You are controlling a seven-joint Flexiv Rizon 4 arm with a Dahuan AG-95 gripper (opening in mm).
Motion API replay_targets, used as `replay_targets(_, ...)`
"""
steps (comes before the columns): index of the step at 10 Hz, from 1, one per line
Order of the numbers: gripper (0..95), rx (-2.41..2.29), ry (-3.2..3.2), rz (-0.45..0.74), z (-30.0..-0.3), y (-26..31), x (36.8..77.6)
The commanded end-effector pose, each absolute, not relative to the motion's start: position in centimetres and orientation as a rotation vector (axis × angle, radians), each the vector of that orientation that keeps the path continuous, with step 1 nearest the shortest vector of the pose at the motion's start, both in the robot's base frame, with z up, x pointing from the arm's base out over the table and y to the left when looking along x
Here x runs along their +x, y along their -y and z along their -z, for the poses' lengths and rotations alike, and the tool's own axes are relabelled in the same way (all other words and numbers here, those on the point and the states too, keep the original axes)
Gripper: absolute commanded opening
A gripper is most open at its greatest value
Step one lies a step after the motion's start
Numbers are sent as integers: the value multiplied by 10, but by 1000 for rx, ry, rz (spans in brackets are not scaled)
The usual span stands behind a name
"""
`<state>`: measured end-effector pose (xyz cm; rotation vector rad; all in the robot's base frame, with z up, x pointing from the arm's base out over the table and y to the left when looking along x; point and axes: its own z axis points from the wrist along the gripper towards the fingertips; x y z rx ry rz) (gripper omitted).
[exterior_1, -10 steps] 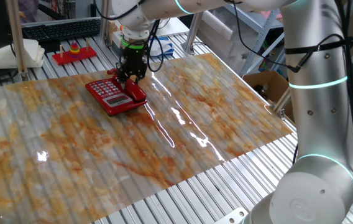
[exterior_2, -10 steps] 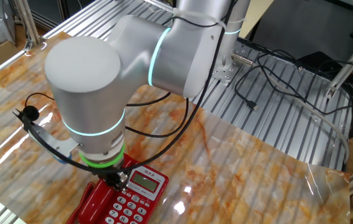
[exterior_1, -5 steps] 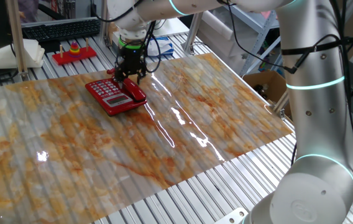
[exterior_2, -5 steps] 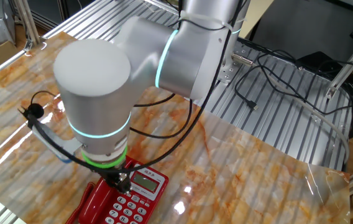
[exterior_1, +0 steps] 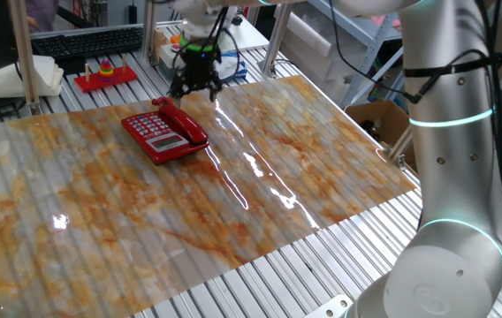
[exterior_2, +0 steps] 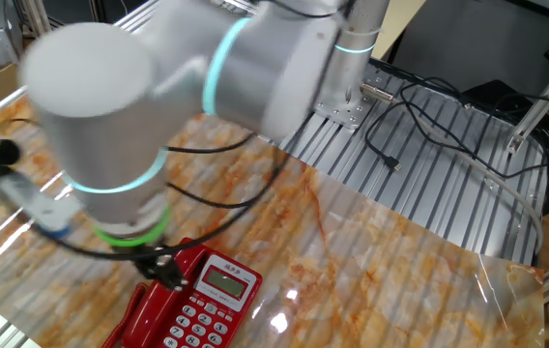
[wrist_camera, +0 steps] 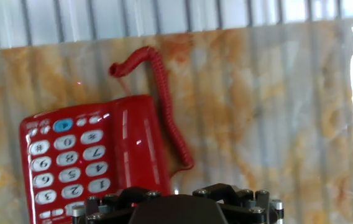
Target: Place the handset of the telephone on the corresponding phone cradle
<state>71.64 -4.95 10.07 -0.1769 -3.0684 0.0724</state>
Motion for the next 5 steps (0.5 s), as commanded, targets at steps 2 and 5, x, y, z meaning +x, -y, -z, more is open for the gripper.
replay_targets(2,950,-147,2968,-64,-92,70,724)
replay_targets(5,950,-200,2971,-76,-90,80,727)
